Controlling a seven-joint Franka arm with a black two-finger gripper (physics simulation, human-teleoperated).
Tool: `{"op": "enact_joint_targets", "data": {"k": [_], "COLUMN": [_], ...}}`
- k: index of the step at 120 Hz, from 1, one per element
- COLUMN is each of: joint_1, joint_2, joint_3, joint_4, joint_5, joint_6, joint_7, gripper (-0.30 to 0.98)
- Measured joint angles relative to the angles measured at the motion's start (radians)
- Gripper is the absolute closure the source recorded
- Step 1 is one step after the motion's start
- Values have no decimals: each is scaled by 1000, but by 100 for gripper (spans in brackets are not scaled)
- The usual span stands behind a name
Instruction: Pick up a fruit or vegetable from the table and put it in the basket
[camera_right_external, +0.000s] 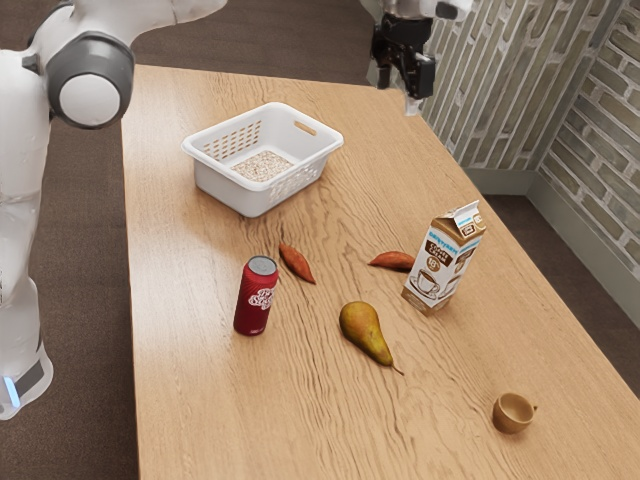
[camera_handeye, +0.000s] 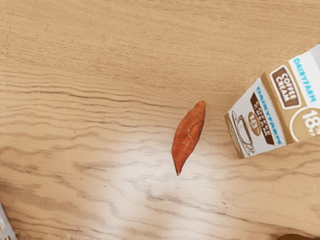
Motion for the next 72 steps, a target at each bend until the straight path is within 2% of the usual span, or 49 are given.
{"op": "enact_joint_targets", "data": {"k": [16, 38, 72], "joint_1": [38, 37, 31], "joint_2": [55, 72, 116], "joint_3": [7, 5, 3], "joint_4": [-3, -3, -15], "joint_5": [3, 4, -8], "joint_6": [-2, -57, -71], "joint_7": [-245, -570, -909], "gripper": [0, 0, 0]}}
